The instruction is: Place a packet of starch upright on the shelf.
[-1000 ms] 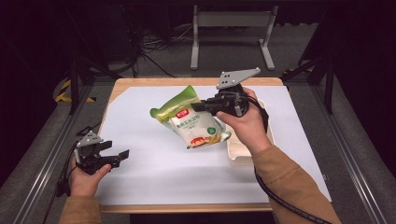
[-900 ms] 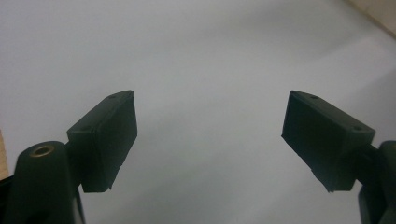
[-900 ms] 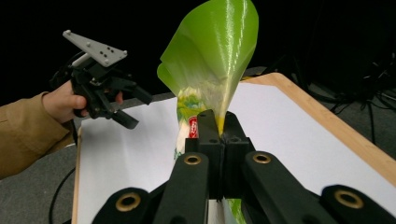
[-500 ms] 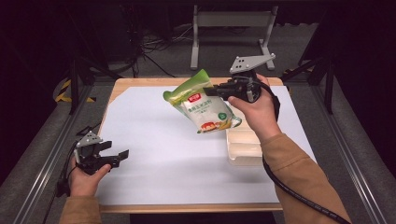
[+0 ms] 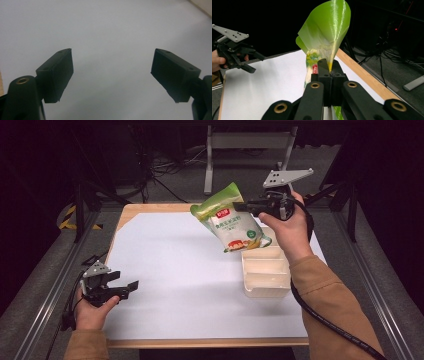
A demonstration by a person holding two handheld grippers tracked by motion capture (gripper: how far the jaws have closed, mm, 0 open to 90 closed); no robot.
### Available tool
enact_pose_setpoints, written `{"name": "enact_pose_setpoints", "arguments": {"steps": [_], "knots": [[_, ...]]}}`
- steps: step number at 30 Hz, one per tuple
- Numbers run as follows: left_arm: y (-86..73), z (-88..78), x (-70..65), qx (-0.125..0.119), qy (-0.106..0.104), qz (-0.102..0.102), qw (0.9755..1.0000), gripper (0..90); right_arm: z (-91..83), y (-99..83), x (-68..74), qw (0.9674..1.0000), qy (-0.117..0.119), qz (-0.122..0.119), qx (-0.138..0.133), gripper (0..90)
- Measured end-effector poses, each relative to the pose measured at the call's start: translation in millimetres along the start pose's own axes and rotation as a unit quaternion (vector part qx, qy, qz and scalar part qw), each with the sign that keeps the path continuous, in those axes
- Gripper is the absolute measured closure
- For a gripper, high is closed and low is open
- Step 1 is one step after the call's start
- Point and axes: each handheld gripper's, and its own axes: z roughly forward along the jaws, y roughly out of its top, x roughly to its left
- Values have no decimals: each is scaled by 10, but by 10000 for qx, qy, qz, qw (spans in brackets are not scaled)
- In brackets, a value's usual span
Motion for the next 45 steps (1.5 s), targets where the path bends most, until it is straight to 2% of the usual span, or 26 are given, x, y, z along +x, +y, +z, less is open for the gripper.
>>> {"name": "enact_pose_setpoints", "arguments": {"steps": [7,15,16,28,32,38,45], "knots": [[-2,-4,2,-3,4,0,10000,187,-65,-20,-110,9999,-105,-12,-109,893],[-10,-9,6,0,6,0,10000,186,-121,-65,-218,9995,-172,-128,-251,893],[-12,-10,6,2,10,-5,10000,187,-142,-89,-264,9993,-206,-100,-303,893],[-18,-9,5,6,16,-27,10000,187,-234,-208,-441,9982,-372,38,-479,893],[-14,-5,10,21,24,29,10000,187,-239,-261,-482,9977,-439,40,-525,893],[-15,-3,10,21,24,25,10000,187,-225,-369,-537,9970,-465,51,-620,893],[-20,1,10,43,21,-19,10000,187,-196,-462,-584,9970,-486,75,-596,893]]}}
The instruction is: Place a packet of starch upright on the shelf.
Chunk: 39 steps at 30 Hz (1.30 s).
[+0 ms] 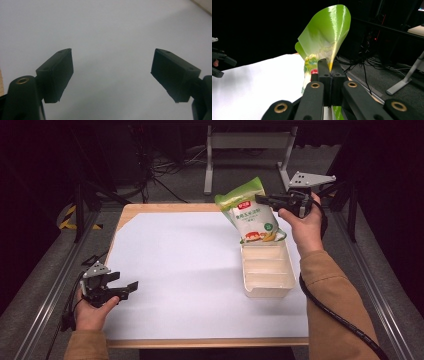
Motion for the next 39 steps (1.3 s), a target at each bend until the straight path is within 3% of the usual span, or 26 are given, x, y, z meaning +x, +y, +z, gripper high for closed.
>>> {"name": "enact_pose_setpoints", "arguments": {"steps": [17,39], "knots": [[-41,-5,15,24,37,-22,10000,187,85,-322,-195,9998,-115,133,88,892],[-43,8,14,61,23,-33,10000,187,277,-706,-236,9994,16,330,120,891]]}}
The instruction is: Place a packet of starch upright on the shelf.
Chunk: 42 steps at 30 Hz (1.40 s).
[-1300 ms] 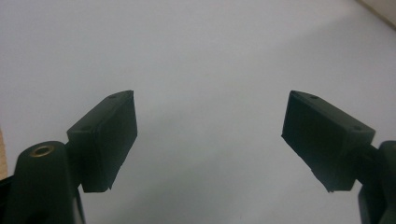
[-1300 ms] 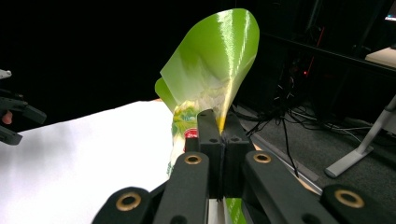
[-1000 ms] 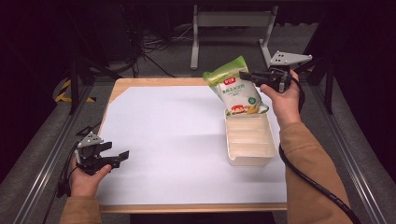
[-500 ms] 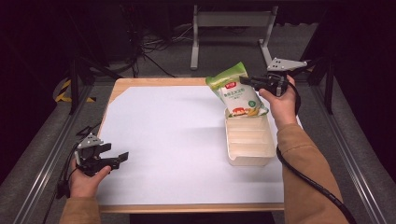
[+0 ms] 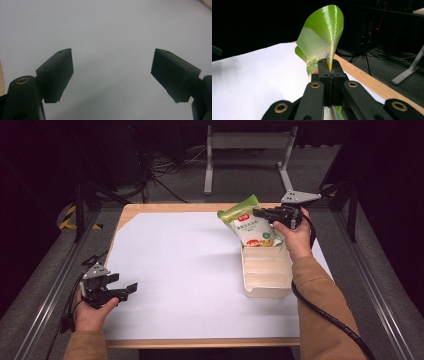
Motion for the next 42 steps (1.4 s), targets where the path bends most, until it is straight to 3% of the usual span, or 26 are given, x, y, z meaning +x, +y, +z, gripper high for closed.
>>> {"name": "enact_pose_setpoints", "arguments": {"steps": [18,35,42], "knots": [[19,37,-22,26,-7,48,10000,187,-286,-321,-120,9991,-169,375,-104,888],[24,49,-30,53,-21,59,10000,186,-494,-490,-151,9971,-458,551,253,879],[27,52,-24,25,-14,49,10000,187,-490,-472,-142,9962,-540,634,256,743]]}}
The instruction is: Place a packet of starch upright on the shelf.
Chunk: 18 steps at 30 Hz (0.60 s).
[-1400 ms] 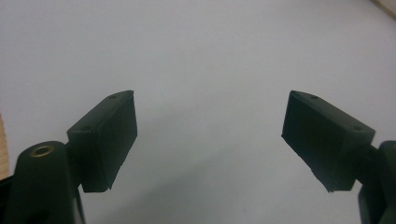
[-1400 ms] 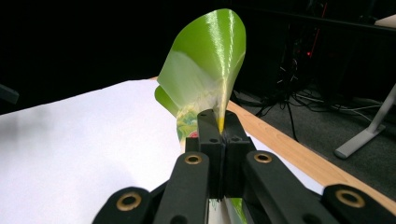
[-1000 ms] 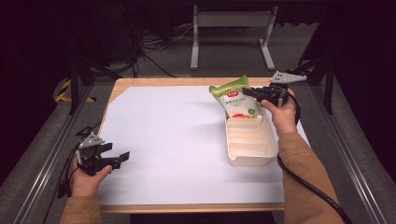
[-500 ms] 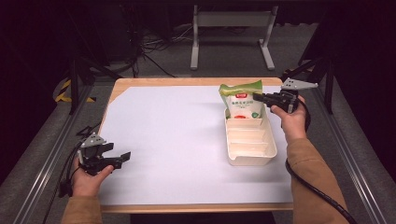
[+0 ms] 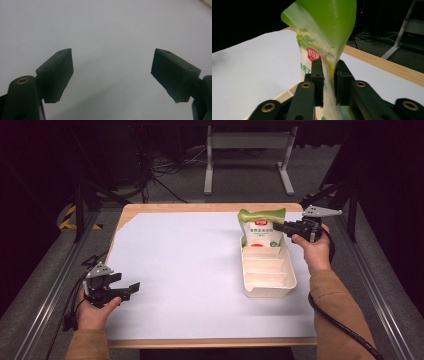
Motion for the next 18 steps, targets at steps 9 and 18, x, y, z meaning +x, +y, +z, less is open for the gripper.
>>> {"name": "enact_pose_setpoints", "arguments": {"steps": [9,18], "knots": [[-3,12,11,27,-21,-24,10000,187,23,33,35,9990,-261,354,-127,246],[2,12,5,13,-17,-4,10000,187,-101,145,103,9989,-390,215,-122,219]]}}
